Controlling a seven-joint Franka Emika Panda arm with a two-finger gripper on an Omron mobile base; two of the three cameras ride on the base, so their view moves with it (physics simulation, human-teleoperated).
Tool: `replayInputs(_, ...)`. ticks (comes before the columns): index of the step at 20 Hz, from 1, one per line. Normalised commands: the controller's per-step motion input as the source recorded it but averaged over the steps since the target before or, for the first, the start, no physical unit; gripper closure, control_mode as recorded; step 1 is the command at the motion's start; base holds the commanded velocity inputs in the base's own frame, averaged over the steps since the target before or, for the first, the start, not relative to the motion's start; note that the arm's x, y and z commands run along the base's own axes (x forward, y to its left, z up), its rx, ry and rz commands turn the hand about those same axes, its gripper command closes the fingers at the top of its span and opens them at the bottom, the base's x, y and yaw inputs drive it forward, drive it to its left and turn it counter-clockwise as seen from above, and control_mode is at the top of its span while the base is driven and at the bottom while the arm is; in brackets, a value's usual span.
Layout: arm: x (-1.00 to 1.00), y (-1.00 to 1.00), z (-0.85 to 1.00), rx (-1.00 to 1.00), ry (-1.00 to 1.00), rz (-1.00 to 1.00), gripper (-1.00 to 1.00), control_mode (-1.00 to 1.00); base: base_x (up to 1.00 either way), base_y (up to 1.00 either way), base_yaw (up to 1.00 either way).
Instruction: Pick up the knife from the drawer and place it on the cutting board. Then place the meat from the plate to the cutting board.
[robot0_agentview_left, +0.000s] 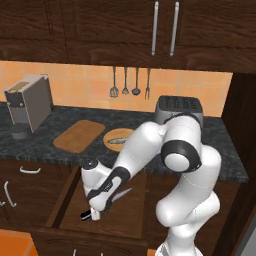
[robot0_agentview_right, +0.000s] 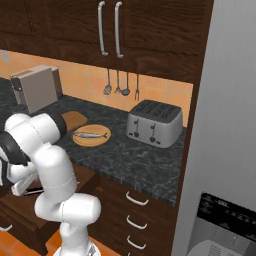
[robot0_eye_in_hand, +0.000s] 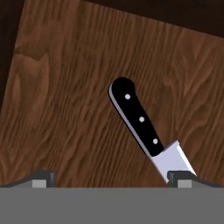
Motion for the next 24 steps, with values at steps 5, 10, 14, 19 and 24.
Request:
replayInputs(5,0.00,0.00,-0.25,0.00,-0.05,-0.06,-1.00,-1.00,0.00,0.00,0.00)
replayInputs(10,0.06,0.00,-0.07,0.00,0.00,-0.05,-1.00,-1.00,0.00,0.00,0.00)
replayInputs(14,0.21,0.00,0.00,0.00,0.00,-0.07,-1.00,-1.00,0.00,0.00,0.00)
replayInputs(19,0.25,0.08,-0.11,0.00,0.00,0.00,-1.00,-1.00,0.00,0.00,0.00)
replayInputs(24,0.26,0.15,-0.20,0.00,0.00,0.00,-1.00,-1.00,0.00,0.00,0.00)
